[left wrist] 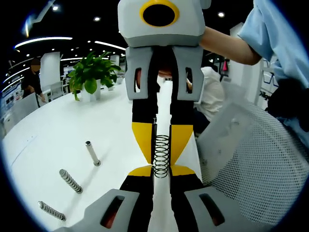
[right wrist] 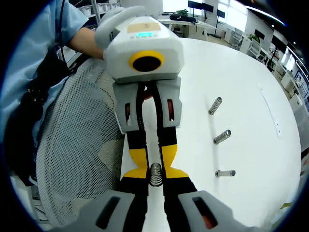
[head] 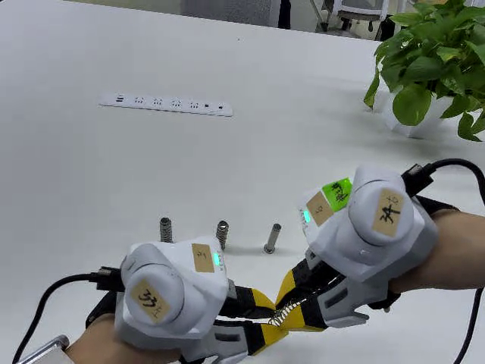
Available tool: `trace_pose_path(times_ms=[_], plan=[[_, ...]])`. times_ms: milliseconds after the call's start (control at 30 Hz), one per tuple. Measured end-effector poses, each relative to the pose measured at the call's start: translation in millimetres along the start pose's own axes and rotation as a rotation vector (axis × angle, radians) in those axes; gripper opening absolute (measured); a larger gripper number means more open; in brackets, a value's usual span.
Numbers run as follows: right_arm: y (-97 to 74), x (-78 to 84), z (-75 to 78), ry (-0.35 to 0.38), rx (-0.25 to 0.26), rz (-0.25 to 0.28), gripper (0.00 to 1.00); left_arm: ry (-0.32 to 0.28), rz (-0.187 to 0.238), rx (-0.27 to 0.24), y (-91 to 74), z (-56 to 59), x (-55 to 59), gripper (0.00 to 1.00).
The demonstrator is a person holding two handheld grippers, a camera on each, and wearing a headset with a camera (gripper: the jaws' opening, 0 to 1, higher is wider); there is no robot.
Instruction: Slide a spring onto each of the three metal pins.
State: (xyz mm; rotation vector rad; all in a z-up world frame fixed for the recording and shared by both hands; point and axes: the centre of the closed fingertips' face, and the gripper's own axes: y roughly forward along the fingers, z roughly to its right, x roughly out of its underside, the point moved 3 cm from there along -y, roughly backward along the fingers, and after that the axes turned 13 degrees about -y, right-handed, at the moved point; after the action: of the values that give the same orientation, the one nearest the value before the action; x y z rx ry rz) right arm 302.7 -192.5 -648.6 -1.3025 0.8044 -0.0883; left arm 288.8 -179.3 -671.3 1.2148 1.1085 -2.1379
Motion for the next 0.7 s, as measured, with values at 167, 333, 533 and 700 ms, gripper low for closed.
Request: trace_pose_path(times_ms=[167, 333, 533, 700], plan=[[-2.9, -5.5, 5.8, -0.008, 0.011, 0.015, 0.12, -0.034, 0.049, -0.07, -12.3, -10.8, -1.0, 0.27], [-5.6, -4.7, 11.2, -0.018, 0.016, 0.005, 0.12, -0.081, 0.068, -0.13, -29.6, -20.4, 3.6, 0.38], [-10.5, -1.5, 17.9, -0.025, 0.025, -0.011, 0.12, -0.112, 0.061, -0.2, -52.9, -28.0, 10.0, 0.51], [-18.7, 2.6, 26.0, -0.026, 0.039, -0.024, 0.12, -0.14, 0.051, -0.262, -73.6, -37.7, 16.2, 0.63]])
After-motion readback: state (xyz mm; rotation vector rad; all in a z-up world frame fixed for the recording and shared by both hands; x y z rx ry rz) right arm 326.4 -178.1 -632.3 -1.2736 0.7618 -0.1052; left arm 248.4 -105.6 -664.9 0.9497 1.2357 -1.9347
